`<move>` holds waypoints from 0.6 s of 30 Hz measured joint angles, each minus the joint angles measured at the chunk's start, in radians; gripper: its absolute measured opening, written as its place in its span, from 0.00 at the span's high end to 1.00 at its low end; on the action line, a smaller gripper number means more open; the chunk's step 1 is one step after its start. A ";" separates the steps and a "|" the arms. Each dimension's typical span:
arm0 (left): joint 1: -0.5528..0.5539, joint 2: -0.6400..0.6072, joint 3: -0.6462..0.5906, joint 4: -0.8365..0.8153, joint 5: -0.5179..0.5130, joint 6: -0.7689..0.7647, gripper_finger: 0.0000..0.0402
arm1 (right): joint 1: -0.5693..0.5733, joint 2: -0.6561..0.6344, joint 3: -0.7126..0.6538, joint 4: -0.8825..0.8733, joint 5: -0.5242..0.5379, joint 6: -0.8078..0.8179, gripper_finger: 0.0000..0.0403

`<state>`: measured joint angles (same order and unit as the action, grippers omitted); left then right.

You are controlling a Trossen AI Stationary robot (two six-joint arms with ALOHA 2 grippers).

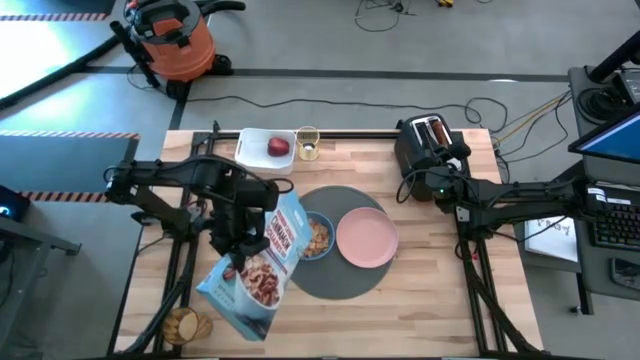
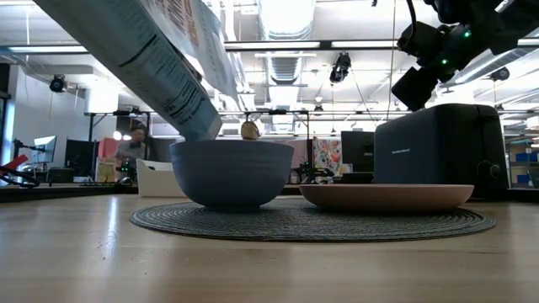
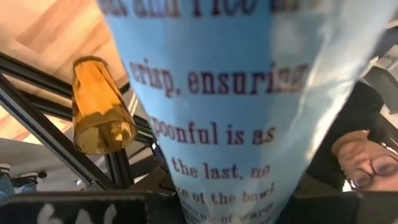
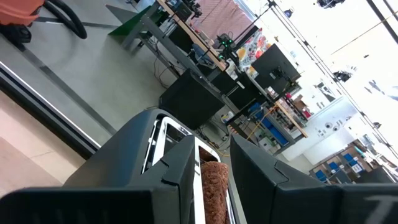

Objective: Arrange a breakfast setting
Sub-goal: Pour the cereal from the blue cereal box into the blue bowl on the gray mat

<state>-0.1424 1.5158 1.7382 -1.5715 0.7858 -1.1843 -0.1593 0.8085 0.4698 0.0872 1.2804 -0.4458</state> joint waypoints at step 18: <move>0.041 -0.006 -0.001 0.007 -0.036 -0.015 0.75 | 0.000 0.000 0.000 0.000 0.000 0.000 0.77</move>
<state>-0.1017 1.5099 1.7374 -1.5643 0.7498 -1.1996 -0.1595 0.8082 0.4698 0.0870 1.2805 -0.4456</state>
